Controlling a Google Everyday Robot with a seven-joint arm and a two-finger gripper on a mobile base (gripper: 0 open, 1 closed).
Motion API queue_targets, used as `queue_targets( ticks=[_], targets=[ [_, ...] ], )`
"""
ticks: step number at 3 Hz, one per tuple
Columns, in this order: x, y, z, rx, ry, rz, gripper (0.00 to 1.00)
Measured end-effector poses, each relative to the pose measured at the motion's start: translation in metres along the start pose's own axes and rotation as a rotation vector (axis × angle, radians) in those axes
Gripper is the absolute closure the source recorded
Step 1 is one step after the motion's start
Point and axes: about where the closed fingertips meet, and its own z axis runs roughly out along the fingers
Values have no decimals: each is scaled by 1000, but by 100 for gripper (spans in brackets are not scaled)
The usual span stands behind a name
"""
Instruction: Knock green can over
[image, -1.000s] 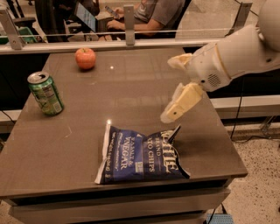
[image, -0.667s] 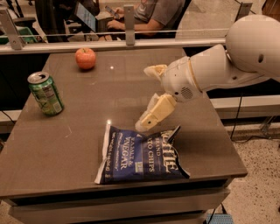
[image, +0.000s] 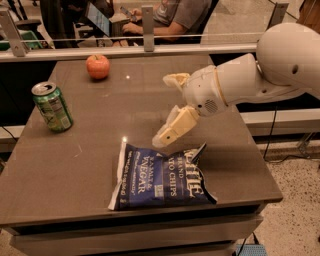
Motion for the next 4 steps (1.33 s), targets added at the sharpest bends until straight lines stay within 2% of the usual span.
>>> queue_targets(
  ticks=[1, 2, 4],
  targets=[
    [-10, -16, 36, -17, -89, -4, 0],
    [-22, -27, 87, -47, -161, -12, 0],
    [-59, -31, 190, -101, -294, 31, 0]
  ],
)
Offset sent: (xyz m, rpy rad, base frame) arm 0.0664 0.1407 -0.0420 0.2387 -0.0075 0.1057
